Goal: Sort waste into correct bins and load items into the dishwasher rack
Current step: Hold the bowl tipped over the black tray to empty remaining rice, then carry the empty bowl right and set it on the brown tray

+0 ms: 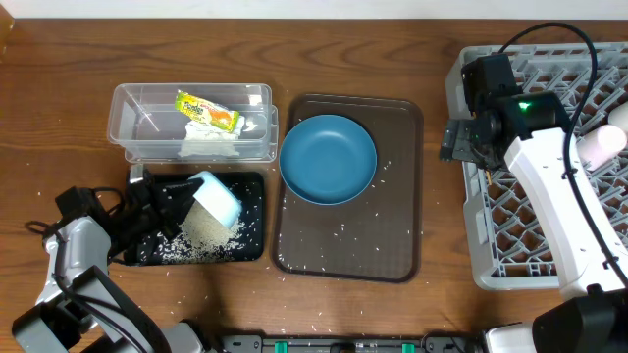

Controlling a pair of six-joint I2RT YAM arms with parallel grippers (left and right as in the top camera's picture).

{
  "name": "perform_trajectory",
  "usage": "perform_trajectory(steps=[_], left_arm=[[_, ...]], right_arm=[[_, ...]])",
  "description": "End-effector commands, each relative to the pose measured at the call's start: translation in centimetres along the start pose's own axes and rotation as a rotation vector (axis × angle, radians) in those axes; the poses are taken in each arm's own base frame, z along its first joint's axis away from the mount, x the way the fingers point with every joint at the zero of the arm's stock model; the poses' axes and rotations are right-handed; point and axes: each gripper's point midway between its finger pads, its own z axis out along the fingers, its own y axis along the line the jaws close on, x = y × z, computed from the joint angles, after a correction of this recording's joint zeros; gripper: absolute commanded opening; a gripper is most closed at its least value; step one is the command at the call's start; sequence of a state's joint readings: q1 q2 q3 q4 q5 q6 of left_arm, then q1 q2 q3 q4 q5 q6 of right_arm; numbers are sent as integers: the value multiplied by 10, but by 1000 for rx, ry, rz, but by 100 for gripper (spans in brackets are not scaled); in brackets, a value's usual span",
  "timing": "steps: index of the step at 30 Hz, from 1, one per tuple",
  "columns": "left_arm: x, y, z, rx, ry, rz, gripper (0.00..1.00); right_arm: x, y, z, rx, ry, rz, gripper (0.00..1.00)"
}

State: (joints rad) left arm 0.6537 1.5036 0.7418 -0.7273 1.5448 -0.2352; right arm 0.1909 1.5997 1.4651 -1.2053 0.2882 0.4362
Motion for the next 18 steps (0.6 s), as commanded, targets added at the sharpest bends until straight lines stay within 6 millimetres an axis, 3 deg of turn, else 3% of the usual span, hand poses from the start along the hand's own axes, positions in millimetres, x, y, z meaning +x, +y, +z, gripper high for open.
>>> perform_trajectory(steps=[1,12,18], left_arm=[[-5,7,-1,-36,-15,97,6],[-7,2,-1,-17,-14,151,6],[1,15,5,-153,-13,182,6]], right_arm=[[-5,-3,-4,6,-21,1,99],[-5,-3,-4,6,-21,1,99],[-5,-3,-4,6,-22,1,99]])
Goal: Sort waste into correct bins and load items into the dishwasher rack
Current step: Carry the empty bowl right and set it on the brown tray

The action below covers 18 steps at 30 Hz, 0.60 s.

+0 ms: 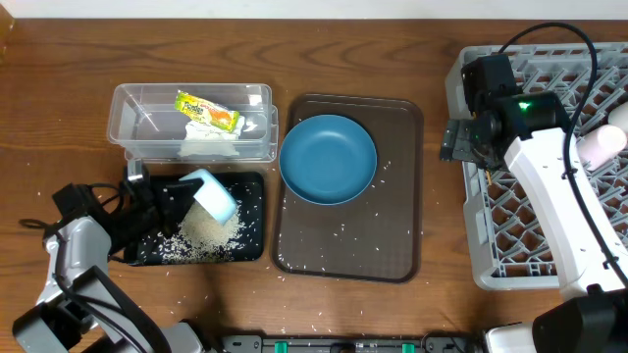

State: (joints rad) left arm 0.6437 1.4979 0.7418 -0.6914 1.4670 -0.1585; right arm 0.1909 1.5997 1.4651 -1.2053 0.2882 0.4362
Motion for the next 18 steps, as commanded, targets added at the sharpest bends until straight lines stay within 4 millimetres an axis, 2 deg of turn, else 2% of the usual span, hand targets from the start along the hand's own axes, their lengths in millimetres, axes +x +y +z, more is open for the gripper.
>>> perform_trajectory(steps=[1,9,13,18], left_arm=[[10,3,6,-100,9,89,6],[36,-15,22,-378,-23,332,6],[55,-28,26,-471,-69,461,6],[87,-32,37,-543,-57,579,6]], right_arm=[[-5,-3,-4,6,-22,1,99],[-5,-3,-4,7,-22,1,99],[-5,-3,-4,6,-22,1,99],[-5,-3,-4,6,-22,1,99]])
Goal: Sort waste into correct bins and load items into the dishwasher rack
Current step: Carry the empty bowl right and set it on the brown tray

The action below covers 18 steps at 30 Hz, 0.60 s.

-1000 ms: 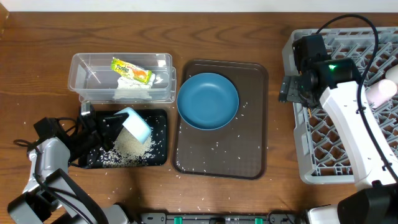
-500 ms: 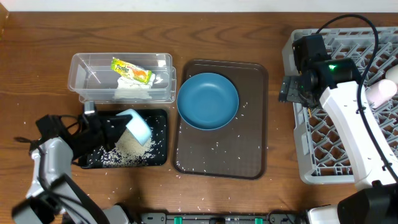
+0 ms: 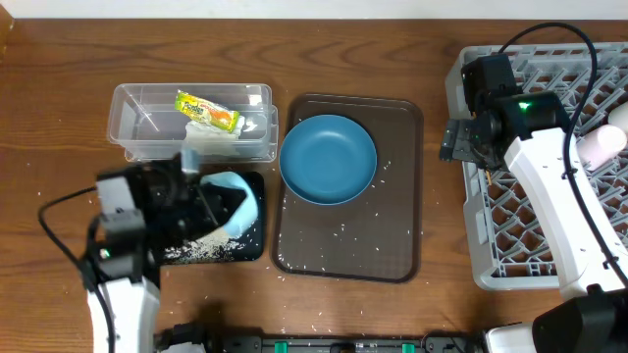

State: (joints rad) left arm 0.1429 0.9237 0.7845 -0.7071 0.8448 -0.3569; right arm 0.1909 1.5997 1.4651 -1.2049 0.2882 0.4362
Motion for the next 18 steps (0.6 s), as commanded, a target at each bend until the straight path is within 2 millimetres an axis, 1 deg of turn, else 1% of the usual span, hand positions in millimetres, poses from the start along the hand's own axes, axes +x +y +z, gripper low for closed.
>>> perform_trajectory(steps=[1,4,8,12,14,15,18], left_arm=[[5,-2,2,-121,-33,47,6],[28,-11,15,-151,35,139,6],[52,-14,33,-244,88,222,6],[75,-19,52,-314,115,340,6],[84,-25,62,-326,122,404,6],[93,-30,71,-328,131,437,6],[112,-38,90,-316,169,478,6]], right_arm=[[-5,-3,-4,7,-21,1,99],[-5,-3,-4,7,-21,1,99],[-5,-3,-4,6,-21,1,99],[-5,-3,-4,7,-21,1,99],[-5,-3,-4,6,-21,1,99],[-5,-3,-4,7,-22,1,99],[-5,-3,-4,7,-21,1,99]])
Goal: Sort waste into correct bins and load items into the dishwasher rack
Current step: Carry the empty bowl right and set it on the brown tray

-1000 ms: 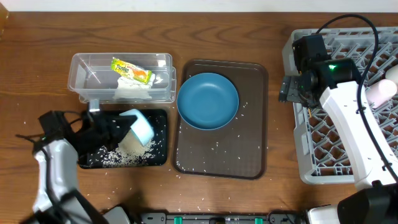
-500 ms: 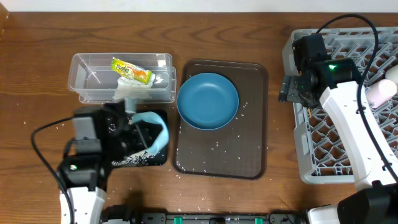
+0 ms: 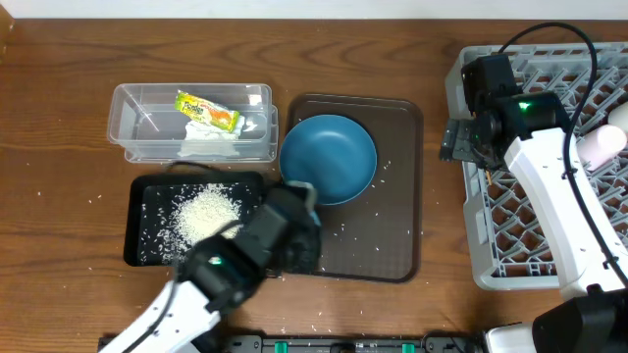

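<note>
A pale blue cup shows only as a sliver at the tip of my left gripper, which is shut on it above the left edge of the brown tray, beside the blue bowl. A pile of rice lies in the black bin. The clear bin holds a yellow-green wrapper and white paper. My right gripper hangs open and empty at the left edge of the grey dishwasher rack.
Loose rice grains are scattered over the brown tray and on the wooden table in front of the bins. A white item lies in the rack at the right. My left arm crosses the black bin's near right corner.
My left arm has moved from over the black bin to the tray's left edge, taking the cup with it. The rice pile in the black bin is now uncovered. The right arm stayed put.
The left gripper held the cup tipped over the black bin from the left, with rice piled below it. Then the arm stood over the bin's left part, the cup still tilted. Now the cup is by the bowl and the rice lies in the bin.
</note>
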Controlling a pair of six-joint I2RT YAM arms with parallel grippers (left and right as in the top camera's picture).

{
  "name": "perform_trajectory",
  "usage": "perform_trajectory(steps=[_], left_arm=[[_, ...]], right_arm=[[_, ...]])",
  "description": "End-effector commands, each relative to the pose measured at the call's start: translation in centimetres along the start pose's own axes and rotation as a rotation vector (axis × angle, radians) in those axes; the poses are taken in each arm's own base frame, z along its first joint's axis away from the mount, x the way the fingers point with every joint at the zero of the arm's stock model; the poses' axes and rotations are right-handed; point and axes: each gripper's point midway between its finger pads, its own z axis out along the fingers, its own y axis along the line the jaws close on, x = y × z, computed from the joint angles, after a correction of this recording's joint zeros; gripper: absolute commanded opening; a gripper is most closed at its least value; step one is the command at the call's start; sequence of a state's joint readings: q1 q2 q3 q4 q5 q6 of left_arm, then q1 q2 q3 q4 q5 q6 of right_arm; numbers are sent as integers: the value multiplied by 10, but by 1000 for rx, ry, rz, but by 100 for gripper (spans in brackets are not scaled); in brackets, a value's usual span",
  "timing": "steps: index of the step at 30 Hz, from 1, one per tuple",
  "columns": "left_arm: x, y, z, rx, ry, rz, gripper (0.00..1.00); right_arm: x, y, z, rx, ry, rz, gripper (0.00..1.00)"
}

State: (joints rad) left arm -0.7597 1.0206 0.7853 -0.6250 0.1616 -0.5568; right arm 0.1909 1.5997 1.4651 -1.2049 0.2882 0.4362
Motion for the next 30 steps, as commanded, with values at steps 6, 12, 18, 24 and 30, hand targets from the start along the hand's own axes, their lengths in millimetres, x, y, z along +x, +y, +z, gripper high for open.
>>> perform_trajectory(steps=[6,12,18,24,30], left_arm=[[18,-30,55,-63,53,111,6],[36,-22,83,-120,133,119,6],[35,-18,90,-143,123,118,6],[28,-19,91,-145,92,121,8],[26,-21,90,-137,85,120,28]], right_arm=[[-5,-3,-4,6,-21,1,99],[-5,-3,-4,7,-21,1,99],[-5,-3,-4,6,-21,1,99],[-5,-3,-4,7,-21,1,99],[-5,-3,-4,6,-21,1,99]])
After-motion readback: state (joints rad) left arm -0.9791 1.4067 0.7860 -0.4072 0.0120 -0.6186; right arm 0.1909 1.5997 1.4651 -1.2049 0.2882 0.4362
